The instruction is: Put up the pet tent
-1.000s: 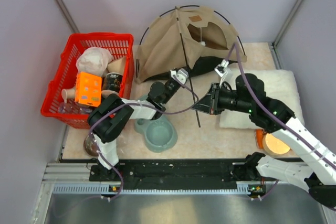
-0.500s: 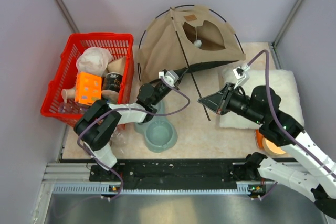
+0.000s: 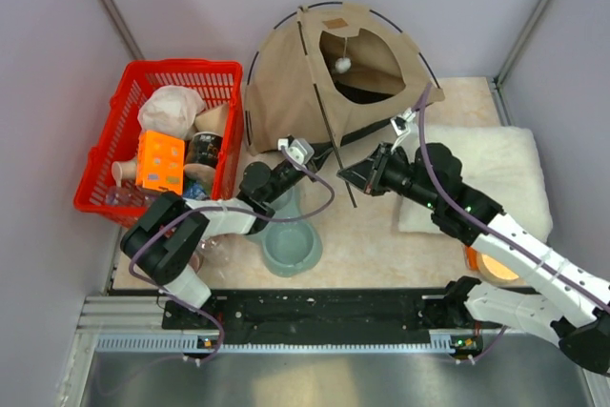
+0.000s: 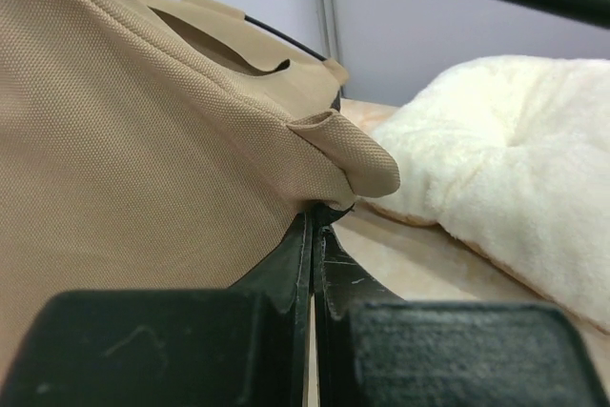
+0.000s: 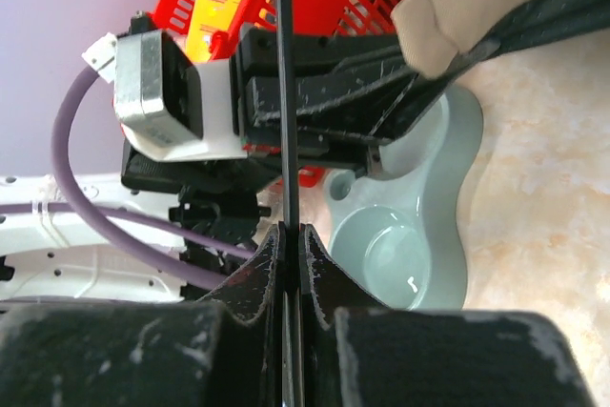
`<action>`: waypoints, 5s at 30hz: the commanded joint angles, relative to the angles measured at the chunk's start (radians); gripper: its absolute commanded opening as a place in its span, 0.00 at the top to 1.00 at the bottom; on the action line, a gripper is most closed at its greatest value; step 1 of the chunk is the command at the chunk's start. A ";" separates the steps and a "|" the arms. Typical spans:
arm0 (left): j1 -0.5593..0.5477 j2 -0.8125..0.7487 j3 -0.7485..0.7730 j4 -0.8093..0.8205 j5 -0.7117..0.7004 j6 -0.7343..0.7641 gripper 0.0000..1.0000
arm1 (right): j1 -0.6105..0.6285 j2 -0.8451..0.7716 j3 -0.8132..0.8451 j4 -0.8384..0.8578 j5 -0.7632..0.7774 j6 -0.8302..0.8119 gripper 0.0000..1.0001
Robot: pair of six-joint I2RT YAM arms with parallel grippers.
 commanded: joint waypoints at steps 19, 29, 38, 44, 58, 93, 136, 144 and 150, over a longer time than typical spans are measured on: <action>-0.013 -0.221 -0.171 -0.146 0.195 -0.170 1.00 | -0.038 0.269 0.108 0.533 0.117 -0.124 1.00; -0.014 -0.269 -0.216 -0.266 0.221 -0.172 1.00 | -0.079 0.356 0.200 0.616 0.075 -0.139 1.00; -0.017 -0.266 -0.228 -0.336 0.218 -0.129 1.00 | -0.087 0.447 0.266 0.674 0.055 -0.153 1.00; -0.020 -0.283 -0.262 -0.361 0.216 -0.114 1.00 | -0.104 0.476 0.309 0.670 0.049 -0.181 1.00; -0.037 -0.309 -0.297 -0.408 0.209 -0.092 1.00 | -0.142 0.548 0.349 0.711 0.017 -0.174 1.00; -0.040 -0.342 -0.314 -0.419 0.183 -0.088 1.00 | -0.162 0.542 0.284 0.728 0.009 -0.179 1.00; -0.039 -0.359 -0.251 -0.273 0.143 -0.204 1.00 | -0.104 0.482 0.135 0.729 -0.029 -0.190 1.00; -0.039 -0.356 -0.254 -0.182 0.132 -0.285 1.00 | -0.079 0.459 0.111 0.714 -0.018 -0.216 1.00; -0.037 -0.350 -0.252 -0.135 0.117 -0.324 1.00 | -0.066 0.426 0.097 0.690 -0.017 -0.243 1.00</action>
